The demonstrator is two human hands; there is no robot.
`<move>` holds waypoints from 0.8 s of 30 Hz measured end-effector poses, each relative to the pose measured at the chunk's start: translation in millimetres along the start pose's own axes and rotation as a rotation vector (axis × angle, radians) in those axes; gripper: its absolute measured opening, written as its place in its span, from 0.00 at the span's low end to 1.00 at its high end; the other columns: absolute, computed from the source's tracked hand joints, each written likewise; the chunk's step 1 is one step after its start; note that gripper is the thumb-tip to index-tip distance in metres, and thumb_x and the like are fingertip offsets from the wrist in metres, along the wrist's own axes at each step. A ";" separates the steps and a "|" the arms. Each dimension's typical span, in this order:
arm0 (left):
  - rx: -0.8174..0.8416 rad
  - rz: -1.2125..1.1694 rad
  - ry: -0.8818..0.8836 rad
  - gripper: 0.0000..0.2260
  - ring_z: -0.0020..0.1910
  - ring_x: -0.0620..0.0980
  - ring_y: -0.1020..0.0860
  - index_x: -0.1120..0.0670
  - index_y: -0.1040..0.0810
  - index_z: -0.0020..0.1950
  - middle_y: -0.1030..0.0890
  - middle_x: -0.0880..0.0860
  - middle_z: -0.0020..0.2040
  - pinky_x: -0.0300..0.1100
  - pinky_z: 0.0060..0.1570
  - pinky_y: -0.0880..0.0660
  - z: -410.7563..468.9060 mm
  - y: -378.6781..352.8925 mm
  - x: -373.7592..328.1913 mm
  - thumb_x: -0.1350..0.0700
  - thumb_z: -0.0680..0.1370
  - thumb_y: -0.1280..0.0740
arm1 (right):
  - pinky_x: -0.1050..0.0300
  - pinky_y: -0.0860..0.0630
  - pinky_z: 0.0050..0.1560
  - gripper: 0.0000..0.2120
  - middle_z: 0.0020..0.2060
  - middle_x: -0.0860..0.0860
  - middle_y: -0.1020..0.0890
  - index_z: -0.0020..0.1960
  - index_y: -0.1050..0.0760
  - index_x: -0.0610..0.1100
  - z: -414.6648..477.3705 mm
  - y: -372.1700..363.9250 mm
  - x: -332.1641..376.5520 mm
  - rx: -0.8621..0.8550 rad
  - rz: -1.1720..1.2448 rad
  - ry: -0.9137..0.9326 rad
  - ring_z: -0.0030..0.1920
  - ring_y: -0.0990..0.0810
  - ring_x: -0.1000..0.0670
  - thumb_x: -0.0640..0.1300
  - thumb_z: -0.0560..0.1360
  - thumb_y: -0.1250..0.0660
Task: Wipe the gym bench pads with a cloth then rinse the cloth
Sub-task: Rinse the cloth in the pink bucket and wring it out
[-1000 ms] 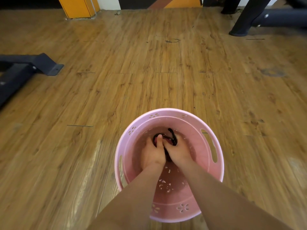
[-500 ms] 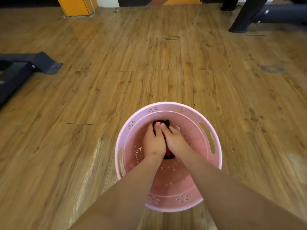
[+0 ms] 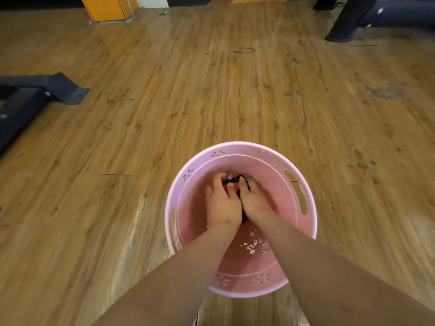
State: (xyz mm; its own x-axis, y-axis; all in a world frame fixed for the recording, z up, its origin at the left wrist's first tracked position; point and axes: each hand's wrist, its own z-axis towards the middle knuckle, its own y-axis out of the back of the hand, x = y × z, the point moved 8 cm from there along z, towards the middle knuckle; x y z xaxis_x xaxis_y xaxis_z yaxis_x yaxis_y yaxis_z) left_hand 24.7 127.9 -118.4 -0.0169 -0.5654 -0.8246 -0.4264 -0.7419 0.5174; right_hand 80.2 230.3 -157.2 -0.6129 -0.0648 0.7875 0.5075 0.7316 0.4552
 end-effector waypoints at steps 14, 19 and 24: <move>-0.035 -0.141 0.234 0.15 0.60 0.57 0.25 0.55 0.24 0.61 0.21 0.56 0.60 0.43 0.58 0.33 16.6 19.7 28.1 0.50 0.83 0.46 | 0.54 0.26 0.49 0.15 0.40 0.48 0.17 0.42 0.23 0.46 -25.9 -18.0 44.2 0.004 0.088 0.249 0.45 0.20 0.46 0.51 0.81 0.43; 0.026 -0.267 0.130 0.19 0.55 0.51 0.22 0.55 0.20 0.55 0.18 0.53 0.54 0.43 0.60 0.30 6.6 6.6 3.4 0.48 0.84 0.48 | 0.59 0.30 0.49 0.18 0.45 0.49 0.17 0.51 0.20 0.43 -25.1 -3.8 45.4 -0.071 0.007 0.264 0.46 0.21 0.50 0.50 0.82 0.47; 0.019 -0.195 -0.069 0.15 0.43 0.42 0.25 0.51 0.21 0.47 0.21 0.45 0.43 0.30 0.47 0.34 -2.0 7.8 -20.6 0.53 0.84 0.46 | 0.57 0.33 0.39 0.17 0.33 0.52 0.23 0.42 0.28 0.44 -16.7 10.6 39.4 -0.151 -0.103 0.171 0.36 0.23 0.49 0.52 0.82 0.47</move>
State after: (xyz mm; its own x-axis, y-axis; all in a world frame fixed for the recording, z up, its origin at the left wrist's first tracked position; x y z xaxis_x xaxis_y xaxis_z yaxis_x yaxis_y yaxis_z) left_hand 23.5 133.0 -96.9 0.0060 -0.3851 -0.9228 -0.4444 -0.8277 0.3426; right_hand 71.5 224.2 -114.3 -0.5609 -0.2573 0.7869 0.5405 0.6061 0.5835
